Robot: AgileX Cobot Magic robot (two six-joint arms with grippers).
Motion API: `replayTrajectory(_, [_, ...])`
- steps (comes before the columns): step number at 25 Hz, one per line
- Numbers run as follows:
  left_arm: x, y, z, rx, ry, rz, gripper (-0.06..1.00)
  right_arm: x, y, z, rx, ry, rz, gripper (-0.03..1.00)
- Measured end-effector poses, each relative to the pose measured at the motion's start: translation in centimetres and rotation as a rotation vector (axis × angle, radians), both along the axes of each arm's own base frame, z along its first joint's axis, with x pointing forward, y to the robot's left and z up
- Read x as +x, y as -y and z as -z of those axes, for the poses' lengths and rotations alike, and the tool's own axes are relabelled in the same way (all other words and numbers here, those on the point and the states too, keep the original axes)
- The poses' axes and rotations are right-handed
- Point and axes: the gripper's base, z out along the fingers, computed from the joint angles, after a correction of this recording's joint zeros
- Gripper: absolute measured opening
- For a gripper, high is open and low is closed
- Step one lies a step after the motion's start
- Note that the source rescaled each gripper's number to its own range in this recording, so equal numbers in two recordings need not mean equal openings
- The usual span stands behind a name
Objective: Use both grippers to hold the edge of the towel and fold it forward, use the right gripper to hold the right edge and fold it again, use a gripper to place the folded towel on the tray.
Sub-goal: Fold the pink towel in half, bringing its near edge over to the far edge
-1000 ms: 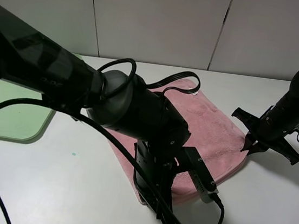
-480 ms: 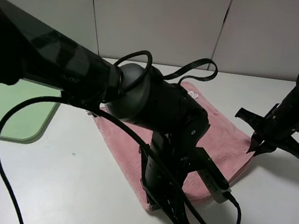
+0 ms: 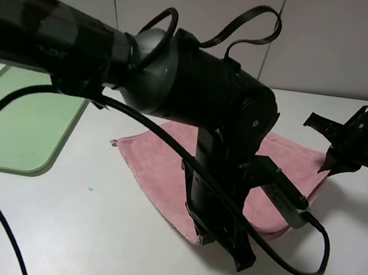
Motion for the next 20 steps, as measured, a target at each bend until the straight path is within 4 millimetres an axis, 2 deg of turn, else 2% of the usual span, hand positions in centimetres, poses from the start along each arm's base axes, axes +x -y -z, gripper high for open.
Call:
replayTrajectory(9, [-0.2, 0.7, -3.0, -0.040, 0.018, 0.009, 0.00, -0.5, 0.2, -3.5, -0.027, 0.024, -0.072, 0.00])
replayTrajectory(20, [-3.7, 3.8, -5.7, -0.119, 0.044, 0.081, 0.00, -0.8, 1.1, -7.8, -0.138, 0.026, -0.157, 0.00])
